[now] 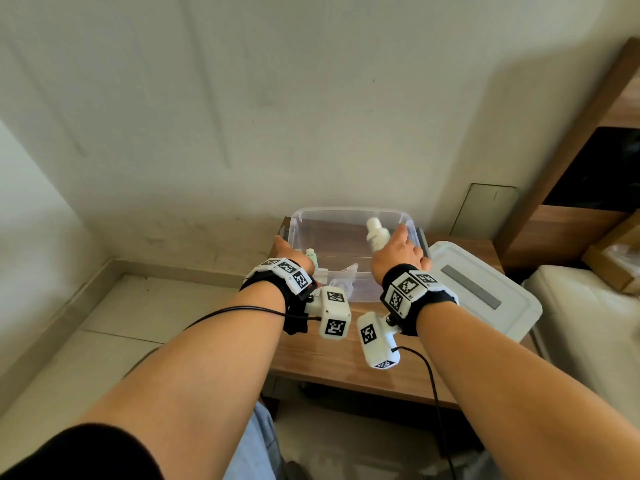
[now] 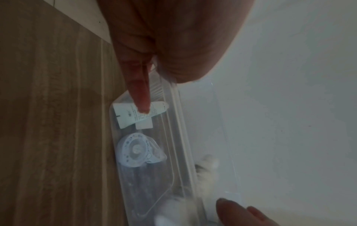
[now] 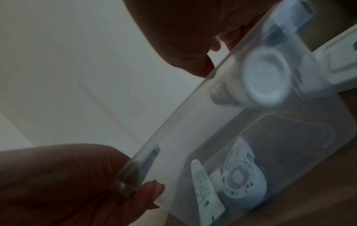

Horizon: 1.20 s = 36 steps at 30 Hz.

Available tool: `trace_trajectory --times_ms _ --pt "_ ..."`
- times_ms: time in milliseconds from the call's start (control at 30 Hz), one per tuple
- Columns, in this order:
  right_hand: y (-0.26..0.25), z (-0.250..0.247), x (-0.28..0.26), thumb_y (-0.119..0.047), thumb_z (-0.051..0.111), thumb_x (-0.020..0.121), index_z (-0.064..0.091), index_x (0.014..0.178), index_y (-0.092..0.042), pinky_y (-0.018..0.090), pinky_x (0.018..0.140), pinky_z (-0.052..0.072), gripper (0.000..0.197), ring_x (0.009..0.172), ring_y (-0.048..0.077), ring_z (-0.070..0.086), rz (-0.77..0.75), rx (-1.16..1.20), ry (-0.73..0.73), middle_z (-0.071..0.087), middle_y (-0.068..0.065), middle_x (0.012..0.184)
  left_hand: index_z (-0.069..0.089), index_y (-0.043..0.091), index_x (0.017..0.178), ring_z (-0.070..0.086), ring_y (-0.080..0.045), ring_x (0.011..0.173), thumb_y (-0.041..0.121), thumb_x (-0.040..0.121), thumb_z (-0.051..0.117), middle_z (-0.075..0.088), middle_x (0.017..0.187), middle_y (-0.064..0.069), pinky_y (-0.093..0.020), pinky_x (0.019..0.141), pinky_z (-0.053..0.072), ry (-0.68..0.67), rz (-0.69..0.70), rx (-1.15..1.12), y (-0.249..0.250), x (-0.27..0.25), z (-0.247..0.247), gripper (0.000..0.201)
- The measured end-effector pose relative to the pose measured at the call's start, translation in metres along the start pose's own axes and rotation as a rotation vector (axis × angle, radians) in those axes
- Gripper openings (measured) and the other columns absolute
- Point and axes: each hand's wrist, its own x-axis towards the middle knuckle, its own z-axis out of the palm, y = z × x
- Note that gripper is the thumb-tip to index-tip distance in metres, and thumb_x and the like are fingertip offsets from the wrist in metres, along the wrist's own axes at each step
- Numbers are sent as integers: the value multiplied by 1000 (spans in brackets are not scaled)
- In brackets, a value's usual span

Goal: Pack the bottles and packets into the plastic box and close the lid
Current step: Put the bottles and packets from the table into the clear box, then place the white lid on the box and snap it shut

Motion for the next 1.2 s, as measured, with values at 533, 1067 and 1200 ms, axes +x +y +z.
trace_trajectory --times_ms 533,1067,1200 --pt "46 -38 -1 -19 49 92 36 139 -13 46 109 29 49 128 33 45 41 203 185 52 10 139 -19 25 152 39 -38 139 22 94 50 15 161 -20 -46 112 37 38 -12 181 18 -12 -1 91" --pt "163 -82 3 -18 50 91 41 134 -8 43 101 42 45 124 37 47 428 324 125 53 18 134 47 3 135 49 -32 131 19 96 42 51 142 -16 -37 107 38 86 572 147 79 -126 111 42" --pt "196 -82 10 -18 52 89 41 136 -9 47 106 41 50 127 38 46 494 343 114 50 18 139 46 3 138 51 -32 130 13 96 39 52 143 -15 -37 106 40 -56 567 148 76 -135 158 43"
